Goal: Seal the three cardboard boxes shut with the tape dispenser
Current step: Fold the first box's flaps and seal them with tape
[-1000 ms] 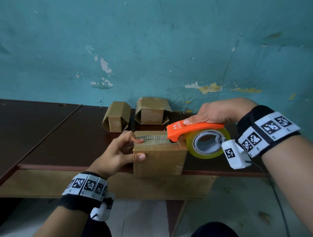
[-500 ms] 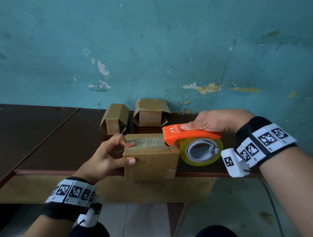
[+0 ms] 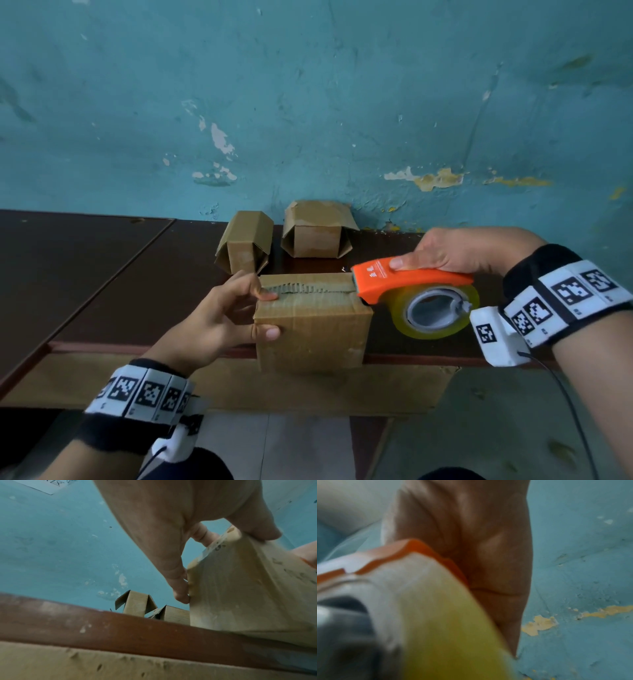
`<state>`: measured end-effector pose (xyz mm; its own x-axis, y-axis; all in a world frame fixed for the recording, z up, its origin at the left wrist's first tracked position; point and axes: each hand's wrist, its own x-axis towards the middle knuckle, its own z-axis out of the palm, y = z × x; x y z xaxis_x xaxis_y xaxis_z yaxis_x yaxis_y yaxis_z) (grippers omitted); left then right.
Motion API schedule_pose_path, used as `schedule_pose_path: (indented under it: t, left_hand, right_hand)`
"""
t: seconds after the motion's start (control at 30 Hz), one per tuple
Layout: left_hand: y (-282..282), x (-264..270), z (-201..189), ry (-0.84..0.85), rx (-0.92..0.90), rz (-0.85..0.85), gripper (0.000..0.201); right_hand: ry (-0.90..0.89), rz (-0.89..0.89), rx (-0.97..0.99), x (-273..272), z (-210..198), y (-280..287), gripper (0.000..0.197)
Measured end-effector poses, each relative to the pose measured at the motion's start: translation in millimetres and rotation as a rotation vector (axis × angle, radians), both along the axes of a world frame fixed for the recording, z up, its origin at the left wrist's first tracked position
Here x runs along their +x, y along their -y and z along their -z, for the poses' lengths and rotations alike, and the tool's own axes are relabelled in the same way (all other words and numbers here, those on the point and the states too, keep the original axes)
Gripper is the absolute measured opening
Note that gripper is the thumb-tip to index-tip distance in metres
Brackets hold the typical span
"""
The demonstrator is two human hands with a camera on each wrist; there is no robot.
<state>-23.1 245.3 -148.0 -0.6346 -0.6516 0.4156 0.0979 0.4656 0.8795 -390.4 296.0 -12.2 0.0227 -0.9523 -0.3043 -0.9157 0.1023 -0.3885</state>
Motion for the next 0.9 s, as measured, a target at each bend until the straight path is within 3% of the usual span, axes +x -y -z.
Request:
schedule_pose_path:
  t: [0.2,0.4,0.47,0.57,0.67,0.77,0.9]
  left_hand:
    - [5,11,3,-0.016,0.054,-0.014,0.033]
    - [8,21,4,0.021,0.042,-0.075,0.035]
    - [8,22,1,0.036,-0.021,-0.099,0.036]
    - [7,26,-7,0.175,-0.288,-0.207,0.037]
    - [3,25,-11,0.268,-0.47,-0.286,0.054]
    - [-6,19,-11,0.431,-0.512,-0.359,0.087]
    - [-15,1,-11,0.687,-0.55,-0.49,0.112]
  right_hand:
    - [0.08,-0.001,0.021,-2,20,3,0.093]
    - [0.127,0.016,0.051,9,27,3,0.086]
    - [0.151,0.015,0.042,10,30,2,0.087]
    - [0.179,0.022,0.034,10,32,2,0.093]
    - [0.2,0.017,0.027,10,33,2,0.091]
    - [0.235,0.027,0.034,9,35,1,0.09]
    - [0.29,0.031,0.071,9,39,-2,0.095]
